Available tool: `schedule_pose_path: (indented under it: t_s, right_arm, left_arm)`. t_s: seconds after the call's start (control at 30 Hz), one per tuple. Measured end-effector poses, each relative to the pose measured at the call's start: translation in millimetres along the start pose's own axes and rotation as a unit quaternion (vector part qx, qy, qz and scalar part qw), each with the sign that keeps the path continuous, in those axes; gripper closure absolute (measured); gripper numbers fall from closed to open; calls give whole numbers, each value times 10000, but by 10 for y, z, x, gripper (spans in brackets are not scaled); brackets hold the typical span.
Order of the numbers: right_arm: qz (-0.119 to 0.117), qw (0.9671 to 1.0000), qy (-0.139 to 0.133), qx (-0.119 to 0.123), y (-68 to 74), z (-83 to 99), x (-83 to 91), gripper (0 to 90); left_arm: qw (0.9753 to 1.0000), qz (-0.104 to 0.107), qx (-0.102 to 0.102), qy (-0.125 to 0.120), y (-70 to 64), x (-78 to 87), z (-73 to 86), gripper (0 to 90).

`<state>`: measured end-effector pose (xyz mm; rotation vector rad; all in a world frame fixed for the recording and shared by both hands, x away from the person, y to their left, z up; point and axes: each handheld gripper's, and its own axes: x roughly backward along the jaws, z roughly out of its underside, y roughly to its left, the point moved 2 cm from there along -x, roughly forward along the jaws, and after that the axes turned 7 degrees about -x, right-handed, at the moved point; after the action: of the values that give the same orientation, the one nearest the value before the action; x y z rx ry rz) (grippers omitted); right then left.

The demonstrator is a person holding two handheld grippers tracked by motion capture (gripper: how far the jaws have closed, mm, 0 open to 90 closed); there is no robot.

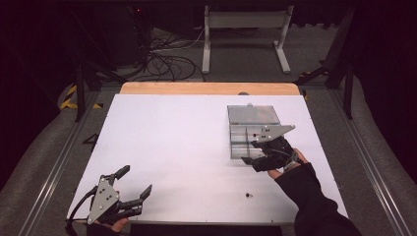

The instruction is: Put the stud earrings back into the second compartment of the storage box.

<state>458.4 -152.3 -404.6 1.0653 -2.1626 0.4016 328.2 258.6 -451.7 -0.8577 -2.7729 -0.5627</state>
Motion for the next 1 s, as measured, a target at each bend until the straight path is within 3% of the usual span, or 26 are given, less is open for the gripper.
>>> schedule_pose_path:
  t_s: [0.23,0.47,0.63,1.0]
  right_arm:
    - [-194,9996,181,128,135,139,16,371]
    - [-296,9965,708,328,279,288,-14,396]
    - [-429,9930,1017,427,345,377,-87,414]
    - [-625,9814,1700,639,436,507,-249,488]
  left_arm:
    - [10000,-21,-27,-14,3,1,-3,151]
    - [10000,-4,-53,13,-8,-3,-5,151]
    - [10000,-7,-54,17,-4,-1,-3,151]
    - [10000,-4,-56,18,-4,-1,-3,151]
